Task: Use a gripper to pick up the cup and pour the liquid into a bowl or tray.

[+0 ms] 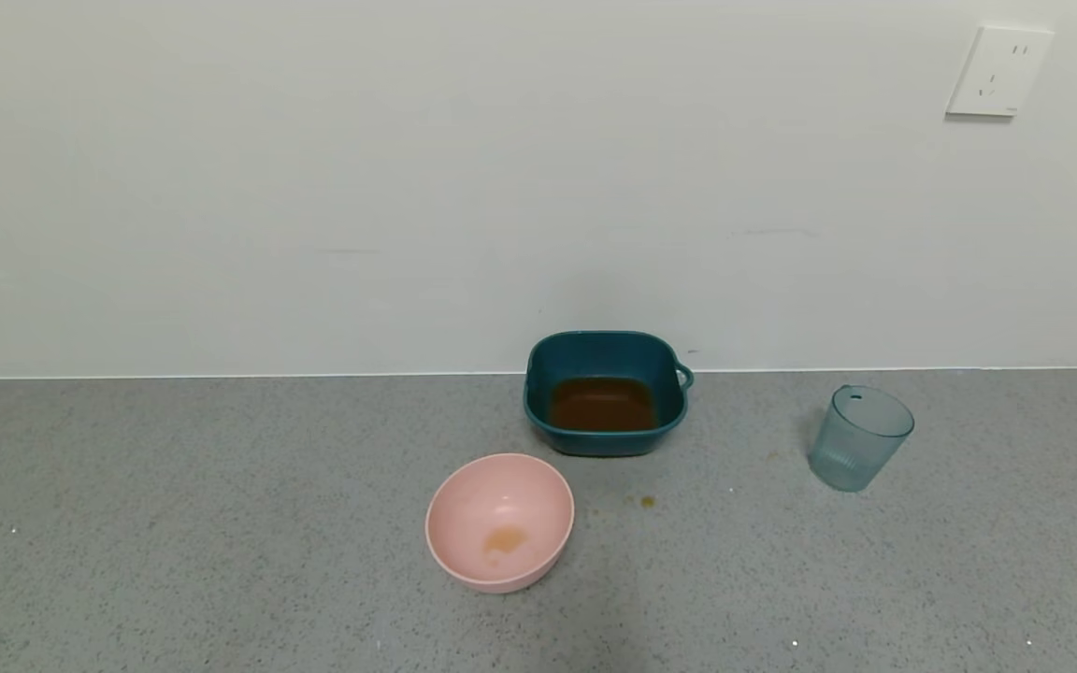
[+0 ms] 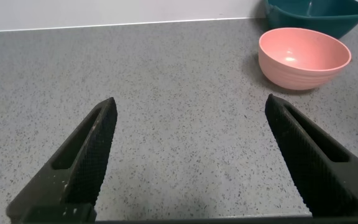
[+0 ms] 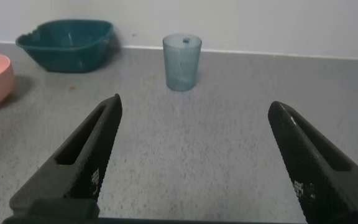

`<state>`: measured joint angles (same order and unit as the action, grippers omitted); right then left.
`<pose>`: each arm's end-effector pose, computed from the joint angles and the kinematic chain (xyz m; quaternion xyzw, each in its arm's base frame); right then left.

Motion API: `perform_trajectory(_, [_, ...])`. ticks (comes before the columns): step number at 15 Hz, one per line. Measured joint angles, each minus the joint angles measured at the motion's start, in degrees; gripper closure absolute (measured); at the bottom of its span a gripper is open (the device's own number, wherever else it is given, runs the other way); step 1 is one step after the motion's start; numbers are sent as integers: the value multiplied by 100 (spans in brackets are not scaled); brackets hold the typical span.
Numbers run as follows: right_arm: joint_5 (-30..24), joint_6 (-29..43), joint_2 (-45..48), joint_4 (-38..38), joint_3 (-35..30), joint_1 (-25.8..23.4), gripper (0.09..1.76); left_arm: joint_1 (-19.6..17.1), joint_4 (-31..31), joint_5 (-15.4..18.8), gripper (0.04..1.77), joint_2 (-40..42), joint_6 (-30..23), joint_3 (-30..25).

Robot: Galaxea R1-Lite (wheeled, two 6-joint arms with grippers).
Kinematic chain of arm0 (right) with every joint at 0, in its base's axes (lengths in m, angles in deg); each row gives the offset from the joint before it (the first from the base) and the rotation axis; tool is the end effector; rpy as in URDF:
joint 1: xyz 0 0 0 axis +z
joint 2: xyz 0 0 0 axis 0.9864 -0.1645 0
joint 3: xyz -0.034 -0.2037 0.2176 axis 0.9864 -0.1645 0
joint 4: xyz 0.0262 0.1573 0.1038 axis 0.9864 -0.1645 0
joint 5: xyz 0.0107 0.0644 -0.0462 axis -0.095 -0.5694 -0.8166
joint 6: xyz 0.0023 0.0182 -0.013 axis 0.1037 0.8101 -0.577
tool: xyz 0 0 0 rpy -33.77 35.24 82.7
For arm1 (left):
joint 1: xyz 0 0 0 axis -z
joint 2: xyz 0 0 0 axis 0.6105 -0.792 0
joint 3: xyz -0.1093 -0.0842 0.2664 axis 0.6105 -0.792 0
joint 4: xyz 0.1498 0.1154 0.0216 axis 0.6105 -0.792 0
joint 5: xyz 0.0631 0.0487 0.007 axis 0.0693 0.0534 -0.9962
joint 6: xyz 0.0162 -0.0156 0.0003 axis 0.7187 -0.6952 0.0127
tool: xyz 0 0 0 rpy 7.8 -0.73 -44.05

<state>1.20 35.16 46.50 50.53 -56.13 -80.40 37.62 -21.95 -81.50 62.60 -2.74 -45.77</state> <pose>-0.0234 0.0003 0.0856 0.0010 -0.0492 0.0062 0.9988 -0.0228 0.0000 0.0754 0.0008 0.0009 -0.0012 1.0000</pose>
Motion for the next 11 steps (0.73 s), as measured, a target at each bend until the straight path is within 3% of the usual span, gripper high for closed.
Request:
perform_trajectory(3, [151, 190, 0, -539, -5, 2, 14, 0, 0, -2, 9, 0, 0, 0])
perform_trajectory(11, [180, 223, 0, -550, -5, -6, 14, 0, -2, -2, 9, 0, 0, 0])
